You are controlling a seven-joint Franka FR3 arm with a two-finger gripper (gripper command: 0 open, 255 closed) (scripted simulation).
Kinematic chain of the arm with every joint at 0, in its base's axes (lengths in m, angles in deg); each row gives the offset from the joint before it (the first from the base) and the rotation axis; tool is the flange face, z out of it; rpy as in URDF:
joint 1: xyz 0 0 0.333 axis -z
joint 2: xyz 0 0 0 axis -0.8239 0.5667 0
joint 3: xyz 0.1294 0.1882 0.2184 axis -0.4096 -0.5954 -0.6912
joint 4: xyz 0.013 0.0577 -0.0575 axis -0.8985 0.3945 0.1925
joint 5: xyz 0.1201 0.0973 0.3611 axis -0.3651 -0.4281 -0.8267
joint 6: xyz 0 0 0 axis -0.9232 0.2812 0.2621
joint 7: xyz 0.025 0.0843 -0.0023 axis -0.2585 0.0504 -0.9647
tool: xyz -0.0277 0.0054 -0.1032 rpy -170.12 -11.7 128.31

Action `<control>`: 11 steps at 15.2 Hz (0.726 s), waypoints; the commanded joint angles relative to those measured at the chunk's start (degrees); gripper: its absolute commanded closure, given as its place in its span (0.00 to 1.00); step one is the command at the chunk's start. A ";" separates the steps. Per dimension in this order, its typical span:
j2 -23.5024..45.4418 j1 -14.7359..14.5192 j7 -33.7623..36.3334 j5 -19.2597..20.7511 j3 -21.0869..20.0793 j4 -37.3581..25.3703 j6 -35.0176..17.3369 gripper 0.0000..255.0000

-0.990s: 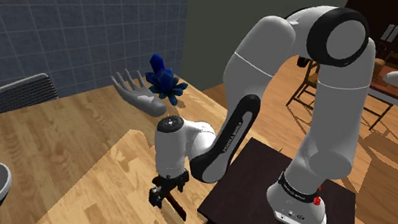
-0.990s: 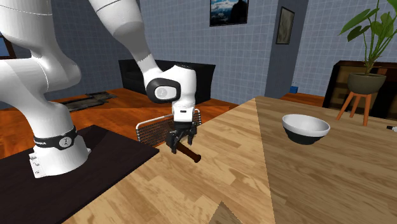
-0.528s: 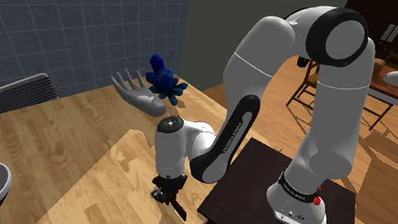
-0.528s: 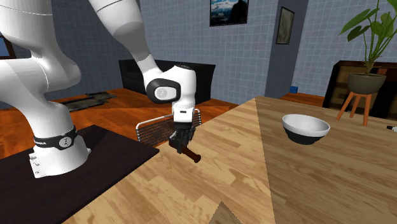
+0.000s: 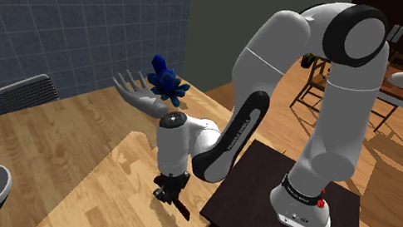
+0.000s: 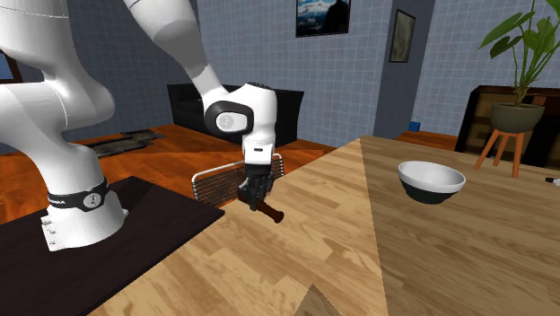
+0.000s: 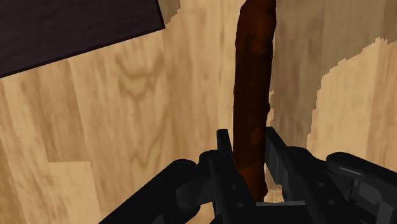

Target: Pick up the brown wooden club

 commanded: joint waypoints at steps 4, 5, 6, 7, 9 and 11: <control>-4.65 2.13 -3.68 -5.34 -3.09 0.32 3.55 1.00; -5.59 2.45 -4.42 -6.41 -3.58 0.34 4.29 1.00; -6.54 2.74 -5.15 -7.47 -4.03 0.34 5.04 1.00; -7.48 2.99 -5.87 -8.52 -4.44 0.32 5.80 1.00; -9.35 3.37 -7.28 -10.56 -5.10 0.23 7.38 1.00; -10.43 3.50 -8.07 -11.69 -5.36 0.14 8.30 1.00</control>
